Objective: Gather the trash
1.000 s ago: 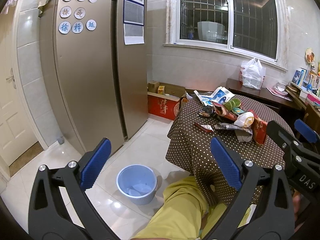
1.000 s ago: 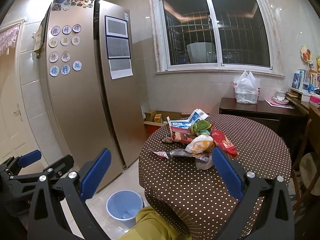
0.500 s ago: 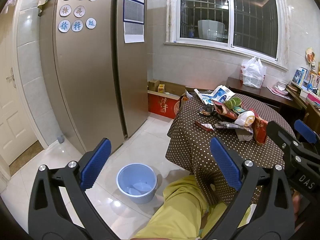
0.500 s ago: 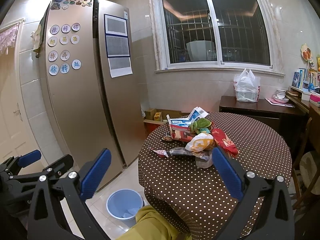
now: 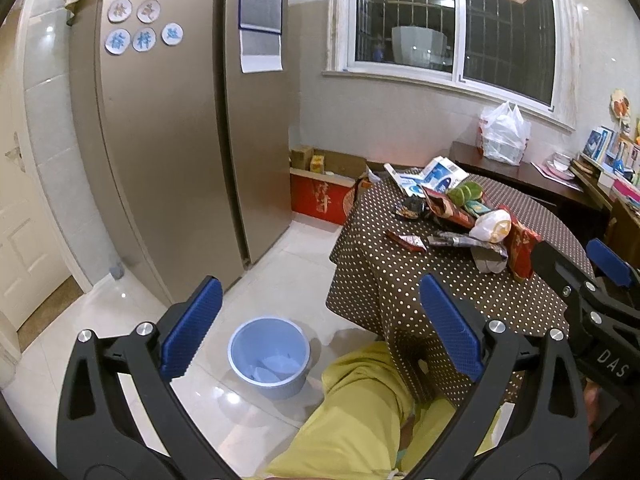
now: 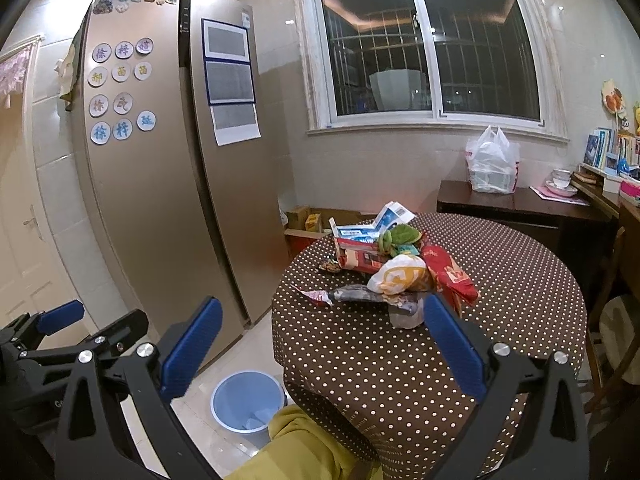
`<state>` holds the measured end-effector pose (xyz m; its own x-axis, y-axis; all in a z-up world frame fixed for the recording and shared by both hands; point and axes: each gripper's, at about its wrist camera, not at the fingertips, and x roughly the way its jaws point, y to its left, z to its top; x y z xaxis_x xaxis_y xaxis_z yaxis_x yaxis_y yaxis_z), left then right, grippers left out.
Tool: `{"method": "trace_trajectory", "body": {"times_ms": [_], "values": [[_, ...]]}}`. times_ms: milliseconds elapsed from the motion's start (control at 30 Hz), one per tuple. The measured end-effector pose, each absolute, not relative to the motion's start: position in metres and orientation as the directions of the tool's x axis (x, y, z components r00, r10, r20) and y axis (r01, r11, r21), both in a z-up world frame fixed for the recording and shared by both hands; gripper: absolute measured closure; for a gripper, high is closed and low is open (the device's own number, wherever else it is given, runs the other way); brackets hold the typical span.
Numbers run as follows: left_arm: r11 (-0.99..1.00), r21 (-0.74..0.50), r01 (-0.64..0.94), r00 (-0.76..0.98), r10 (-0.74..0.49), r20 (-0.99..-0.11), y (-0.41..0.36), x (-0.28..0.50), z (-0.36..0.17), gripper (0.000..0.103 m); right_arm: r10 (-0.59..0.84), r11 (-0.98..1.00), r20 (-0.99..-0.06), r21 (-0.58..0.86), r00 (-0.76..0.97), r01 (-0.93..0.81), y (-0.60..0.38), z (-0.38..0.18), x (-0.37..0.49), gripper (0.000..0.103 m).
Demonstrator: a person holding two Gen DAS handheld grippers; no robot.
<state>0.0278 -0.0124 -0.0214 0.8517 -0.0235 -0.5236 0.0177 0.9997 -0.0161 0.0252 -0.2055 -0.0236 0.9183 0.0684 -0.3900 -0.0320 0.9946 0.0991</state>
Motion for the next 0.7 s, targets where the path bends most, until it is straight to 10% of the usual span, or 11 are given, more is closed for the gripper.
{"method": "trace_trajectory", "body": {"times_ms": [700], "values": [[0.983,-0.05,0.176,0.72,-0.163,-0.674,-0.046,0.133,-0.058,0.006,-0.012,0.986,-0.522,0.138,0.853,0.098,-0.241,-0.056,0.109,0.004]]}}
